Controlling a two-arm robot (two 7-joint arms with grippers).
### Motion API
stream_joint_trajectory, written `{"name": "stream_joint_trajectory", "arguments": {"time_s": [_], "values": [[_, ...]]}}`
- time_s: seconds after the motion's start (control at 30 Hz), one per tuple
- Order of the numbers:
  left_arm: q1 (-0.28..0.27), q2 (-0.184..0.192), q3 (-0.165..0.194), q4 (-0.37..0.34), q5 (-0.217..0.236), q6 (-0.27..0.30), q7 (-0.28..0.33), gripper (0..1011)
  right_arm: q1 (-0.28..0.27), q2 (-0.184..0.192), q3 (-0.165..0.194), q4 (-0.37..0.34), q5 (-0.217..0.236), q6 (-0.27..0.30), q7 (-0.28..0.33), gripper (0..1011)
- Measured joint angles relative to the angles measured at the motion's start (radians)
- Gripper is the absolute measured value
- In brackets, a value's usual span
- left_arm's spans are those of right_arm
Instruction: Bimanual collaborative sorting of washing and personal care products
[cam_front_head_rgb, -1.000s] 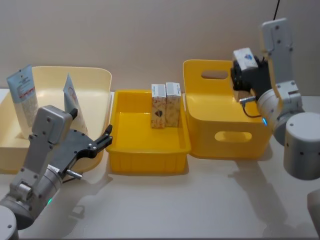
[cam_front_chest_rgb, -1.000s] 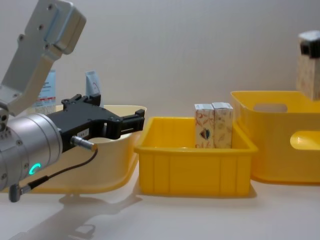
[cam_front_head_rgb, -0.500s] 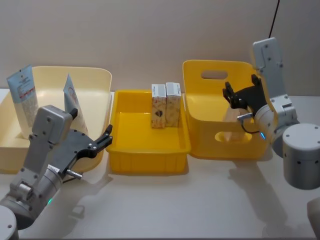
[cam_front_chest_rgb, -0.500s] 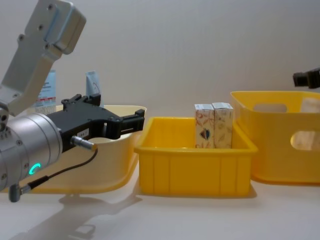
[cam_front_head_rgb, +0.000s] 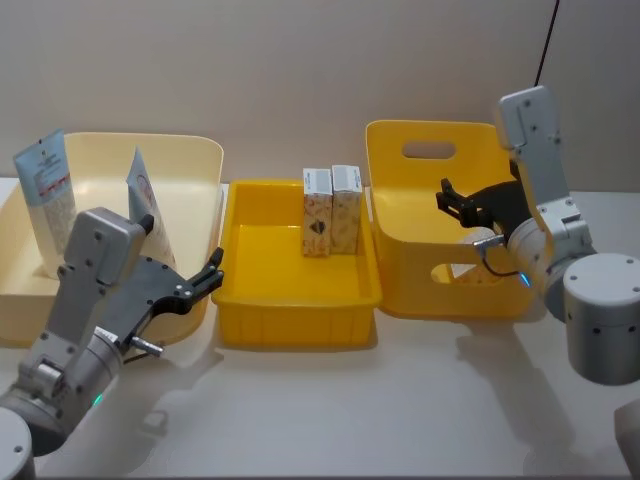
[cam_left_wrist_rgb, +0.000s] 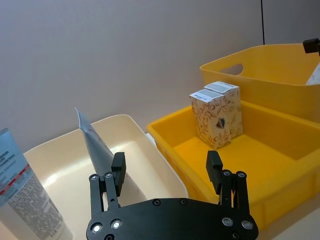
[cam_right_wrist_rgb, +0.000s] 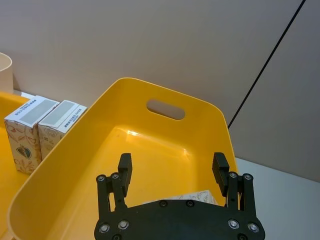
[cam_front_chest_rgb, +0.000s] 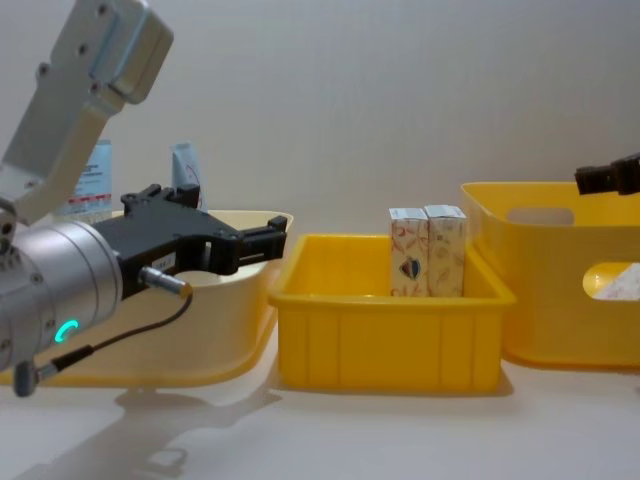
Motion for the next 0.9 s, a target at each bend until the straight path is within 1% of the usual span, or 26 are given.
{"name": "stream_joint_trajectory", "arguments": {"time_s": [0.2, 0.33, 0.53, 0.73, 0.9], "values": [[-0.015, 0.013, -0.002, -0.025, 0.031, 0.050, 0.012, 1003, -0.001, 0.001, -0.001, 0.001, -0.001, 0.002, 0.002, 1001], [-0.032, 0.023, -0.004, -0.053, 0.065, 0.106, 0.032, 1003, -0.002, 0.001, -0.001, 0.002, -0.001, 0.003, 0.003, 1001], [-0.052, 0.027, -0.011, -0.085, 0.107, 0.180, 0.065, 1004, -0.002, 0.001, -0.001, 0.002, -0.001, 0.004, 0.003, 1001], [-0.059, 0.019, -0.025, -0.096, 0.114, 0.208, 0.080, 1003, -0.003, 0.002, -0.001, 0.002, -0.001, 0.005, 0.004, 1001], [-0.059, 0.001, -0.043, -0.093, 0.102, 0.211, 0.084, 1003, -0.003, 0.002, -0.001, 0.003, -0.001, 0.005, 0.004, 1001]]}}
